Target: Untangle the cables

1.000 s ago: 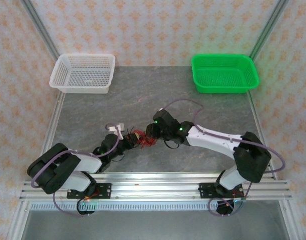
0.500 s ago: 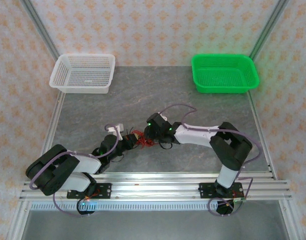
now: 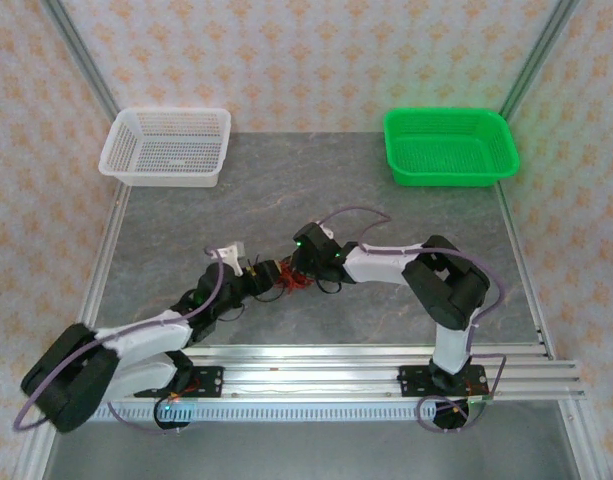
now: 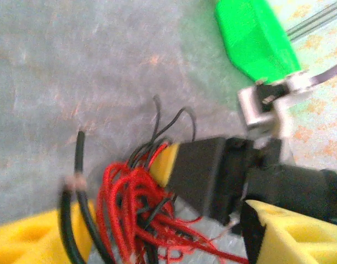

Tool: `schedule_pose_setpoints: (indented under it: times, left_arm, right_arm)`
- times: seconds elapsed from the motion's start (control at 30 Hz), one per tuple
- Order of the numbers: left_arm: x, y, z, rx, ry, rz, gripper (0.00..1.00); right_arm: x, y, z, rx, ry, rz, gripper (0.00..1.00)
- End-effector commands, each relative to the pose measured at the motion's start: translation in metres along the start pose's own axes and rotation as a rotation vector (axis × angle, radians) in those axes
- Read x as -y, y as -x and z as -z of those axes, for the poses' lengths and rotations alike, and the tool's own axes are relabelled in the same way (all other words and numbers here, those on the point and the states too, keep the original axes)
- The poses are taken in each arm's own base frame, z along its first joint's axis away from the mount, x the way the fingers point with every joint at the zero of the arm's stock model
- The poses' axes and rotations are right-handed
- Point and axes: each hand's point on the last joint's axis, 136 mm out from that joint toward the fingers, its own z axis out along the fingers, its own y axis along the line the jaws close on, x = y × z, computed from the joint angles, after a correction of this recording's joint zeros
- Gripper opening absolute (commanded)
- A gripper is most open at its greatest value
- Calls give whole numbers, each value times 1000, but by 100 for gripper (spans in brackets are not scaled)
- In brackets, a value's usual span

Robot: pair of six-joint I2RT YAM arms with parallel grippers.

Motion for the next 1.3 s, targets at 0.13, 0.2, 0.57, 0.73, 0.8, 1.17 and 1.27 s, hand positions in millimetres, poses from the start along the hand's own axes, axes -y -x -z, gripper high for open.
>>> schedule_pose_setpoints:
  times: [0.13,0.2,0.57,0.73,0.8,1.17,1.27]
  left_arm:
    - [14,42,35,23,174,-81,77]
    - [21,42,36,-16,176,-60,75]
    - [61,16,-6,-131,86,37,53]
    - [50,-5,-41,-170,162,-11,47]
    - [38,-10,-50,-176,222,-45,45]
    - [-3,-68,-58,-335,327,-176,41]
    - [-18,-80,-49,-364,375,-203,41]
  right_arm:
    - [33,-14,-11,-14,-68,51,7]
    - [34,-13,-8,2,-58,63,4]
    - [33,-12,12,95,73,101,0]
    - [32,-13,18,114,109,102,0]
    - [32,-13,21,121,111,98,0]
    - [26,-2,30,157,146,-16,0]
    - [21,3,30,166,170,-72,0]
